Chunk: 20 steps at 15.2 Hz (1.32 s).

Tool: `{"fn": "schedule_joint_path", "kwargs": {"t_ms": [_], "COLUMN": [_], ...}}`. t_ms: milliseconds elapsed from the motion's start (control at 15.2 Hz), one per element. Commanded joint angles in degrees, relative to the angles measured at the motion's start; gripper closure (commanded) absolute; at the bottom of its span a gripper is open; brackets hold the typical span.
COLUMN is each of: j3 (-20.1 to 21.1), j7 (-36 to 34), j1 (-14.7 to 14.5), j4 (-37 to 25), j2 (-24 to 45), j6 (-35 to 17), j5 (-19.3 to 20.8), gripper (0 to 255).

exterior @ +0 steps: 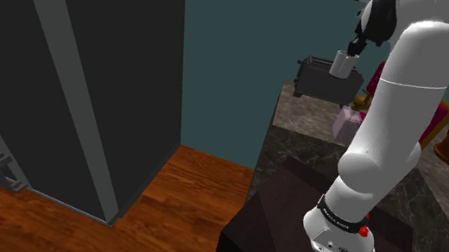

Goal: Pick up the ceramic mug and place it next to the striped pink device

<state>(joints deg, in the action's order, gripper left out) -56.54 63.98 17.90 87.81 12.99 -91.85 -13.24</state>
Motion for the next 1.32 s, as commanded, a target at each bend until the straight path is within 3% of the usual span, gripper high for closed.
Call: {"fn": "schedule_joint_path", "kwargs": {"t_ms": [0, 1254], "j3": [0.04, 1.00], "j7": [0.16, 2.03], "j1": [-0.16, -1.01], "j4": [1.59, 15.09], "j2": [0.00, 1.37], "j6": [-1.61, -15.69], "j5": [-0.03, -1.81], "gripper": [255, 255]}}
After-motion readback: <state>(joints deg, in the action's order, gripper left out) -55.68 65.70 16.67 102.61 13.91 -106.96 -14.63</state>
